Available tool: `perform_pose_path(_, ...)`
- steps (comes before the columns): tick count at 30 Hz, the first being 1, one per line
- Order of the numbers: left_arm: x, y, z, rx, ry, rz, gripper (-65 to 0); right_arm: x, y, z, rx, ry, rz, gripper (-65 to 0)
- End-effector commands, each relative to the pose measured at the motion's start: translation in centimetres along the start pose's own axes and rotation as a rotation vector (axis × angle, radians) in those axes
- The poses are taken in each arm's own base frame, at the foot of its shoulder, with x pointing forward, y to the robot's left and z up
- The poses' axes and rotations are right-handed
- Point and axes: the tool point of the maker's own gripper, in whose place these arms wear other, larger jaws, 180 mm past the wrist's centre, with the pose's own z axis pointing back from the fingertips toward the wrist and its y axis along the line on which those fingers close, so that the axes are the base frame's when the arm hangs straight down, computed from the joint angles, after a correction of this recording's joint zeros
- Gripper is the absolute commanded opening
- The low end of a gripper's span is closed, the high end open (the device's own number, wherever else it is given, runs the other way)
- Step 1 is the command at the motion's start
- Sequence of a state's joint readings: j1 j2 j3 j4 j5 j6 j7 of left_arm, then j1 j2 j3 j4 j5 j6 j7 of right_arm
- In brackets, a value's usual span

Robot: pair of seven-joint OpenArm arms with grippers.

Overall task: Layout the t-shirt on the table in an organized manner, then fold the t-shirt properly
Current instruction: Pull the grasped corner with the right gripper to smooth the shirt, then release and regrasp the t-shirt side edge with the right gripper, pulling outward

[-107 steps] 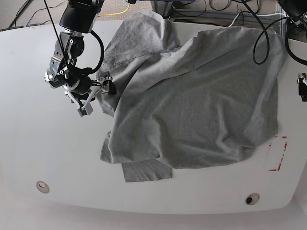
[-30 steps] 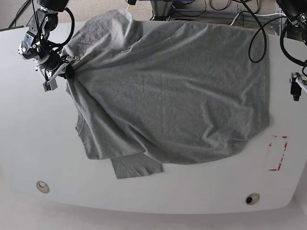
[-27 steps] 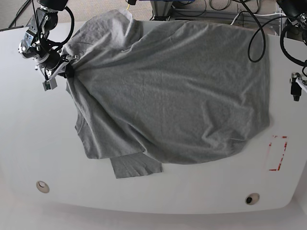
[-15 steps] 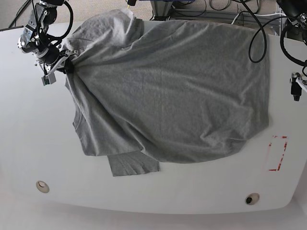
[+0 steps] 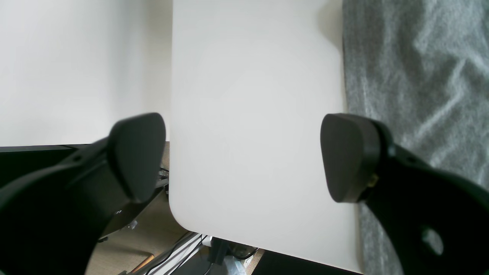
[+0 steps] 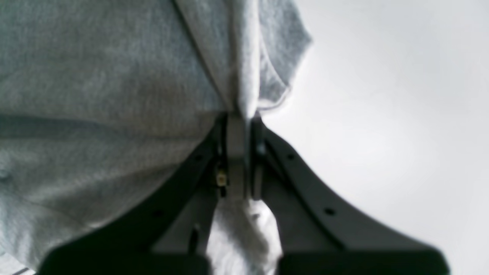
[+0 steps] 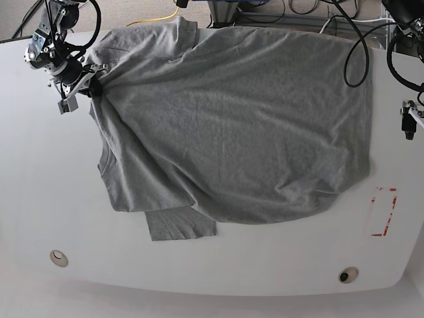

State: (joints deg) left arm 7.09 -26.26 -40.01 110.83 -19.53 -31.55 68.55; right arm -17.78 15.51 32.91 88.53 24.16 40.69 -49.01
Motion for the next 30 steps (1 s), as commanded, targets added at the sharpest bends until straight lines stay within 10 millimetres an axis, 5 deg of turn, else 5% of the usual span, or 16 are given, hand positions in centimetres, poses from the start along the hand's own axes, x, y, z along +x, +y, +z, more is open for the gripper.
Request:
perform_pose_path(1, 1.5, 0.8, 0.6, 0.024, -0.046, -0.013, -3.1, -3.1, -1.2, 0.8, -0.074, 0.182, 0.059, -64.2)
perform_pose_path(6, 3.8, -0.8, 0.0, -0.016, -0.09, -0.045, -3.1, 0.9, -1.0, 1.5, -0.102, 0.097, 0.128, -58.5)
perform_pose_path(13, 6.1, -4.2, -0.9, -0.094, -0.128, -0.095, -3.1, 4.5, -1.4, 2.6, -0.146, 0.066, 0.192, -20.8)
perform_pose_path(16, 6.9, -4.8, -0.9, -0.108, -0.152, -0.081, -3.1, 5.5, -1.3, 3.3, -0.164, 0.058, 0.219, -10.0)
perform_pose_path(21, 7.1, -5.1, -1.0, -0.116, -0.16, -0.069, -3.1, 7.3, -0.9, 4.6, -0.197, 0.029, 0.271, -3.0)
perform_pose_path(30, 7.1, -5.2, -1.0, -0.117, -0.16, -0.067, -3.1, 12.2, -0.7, 5.4, -0.226, -0.089, 0.301, -2.1)
